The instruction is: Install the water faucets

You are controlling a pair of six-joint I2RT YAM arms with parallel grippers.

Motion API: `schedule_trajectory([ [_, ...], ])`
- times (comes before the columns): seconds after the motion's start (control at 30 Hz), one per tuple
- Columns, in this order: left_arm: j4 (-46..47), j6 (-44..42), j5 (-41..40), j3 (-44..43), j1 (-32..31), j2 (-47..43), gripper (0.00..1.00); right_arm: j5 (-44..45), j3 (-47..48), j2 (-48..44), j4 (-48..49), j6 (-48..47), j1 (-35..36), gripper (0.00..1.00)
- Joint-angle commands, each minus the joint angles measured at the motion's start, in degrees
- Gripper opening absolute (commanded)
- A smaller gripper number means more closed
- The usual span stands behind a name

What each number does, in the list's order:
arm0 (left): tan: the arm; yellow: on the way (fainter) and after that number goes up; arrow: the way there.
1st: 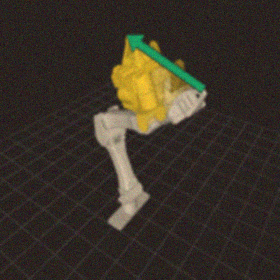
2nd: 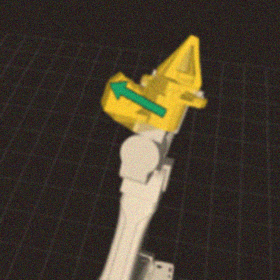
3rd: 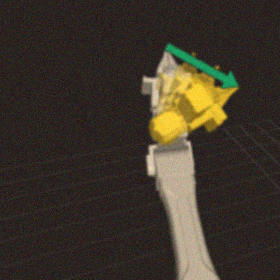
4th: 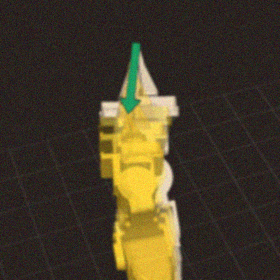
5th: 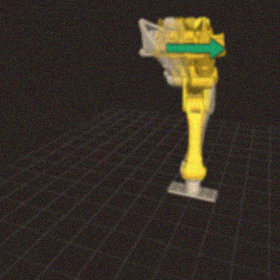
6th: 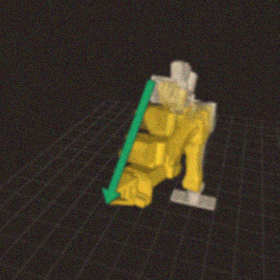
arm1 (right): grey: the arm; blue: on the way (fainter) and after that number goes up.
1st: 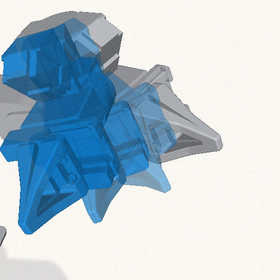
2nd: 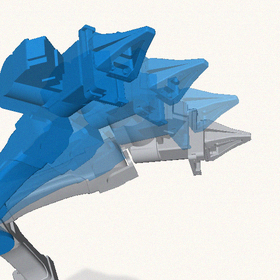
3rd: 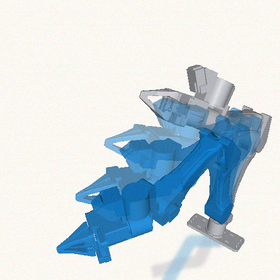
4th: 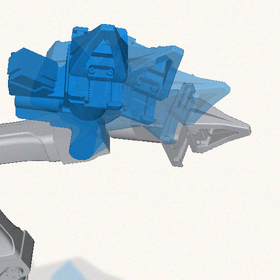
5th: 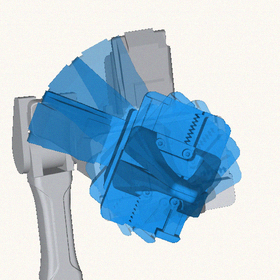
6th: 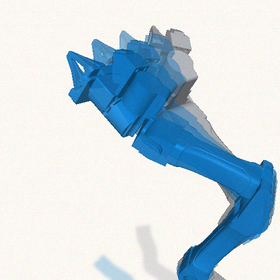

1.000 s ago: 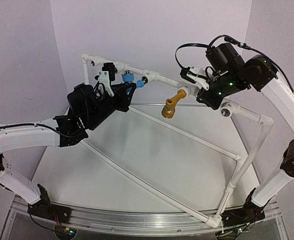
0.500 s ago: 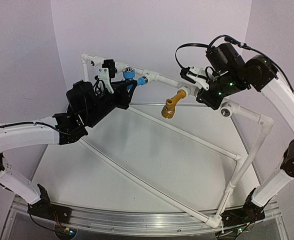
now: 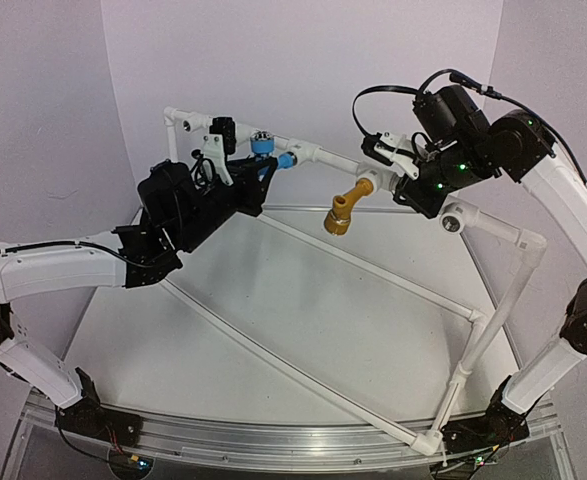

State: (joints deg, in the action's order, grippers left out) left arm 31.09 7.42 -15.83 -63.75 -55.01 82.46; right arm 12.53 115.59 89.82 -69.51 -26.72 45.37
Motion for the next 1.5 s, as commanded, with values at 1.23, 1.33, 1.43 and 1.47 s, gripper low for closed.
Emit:
schedule_trajectory([
  [1.23, -17.7, -0.4, 15.1, -5.3, 3.7, 2.0, 0.10, -6.2, 1.2, 2.2, 1.2, 2.3, 0.6, 0.00],
  [1.33, -18.6, -1.7, 17.0, -6.4, 4.0, 2.7, 0.00, -6.1, 1.3, 2.4, 1.4, 2.0, 0.6, 0.00],
  [1.43, -19.2, -5.1, 18.2, -6.6, 4.0, 2.9, 0.00, -6.2, 1.4, 2.5, 1.6, 1.8, 0.5, 0.00],
  [1.47, -19.9, -6.4, 18.1, -6.9, 4.0, 3.0, 0.00, -6.2, 1.5, 2.5, 1.6, 1.8, 0.6, 0.00],
])
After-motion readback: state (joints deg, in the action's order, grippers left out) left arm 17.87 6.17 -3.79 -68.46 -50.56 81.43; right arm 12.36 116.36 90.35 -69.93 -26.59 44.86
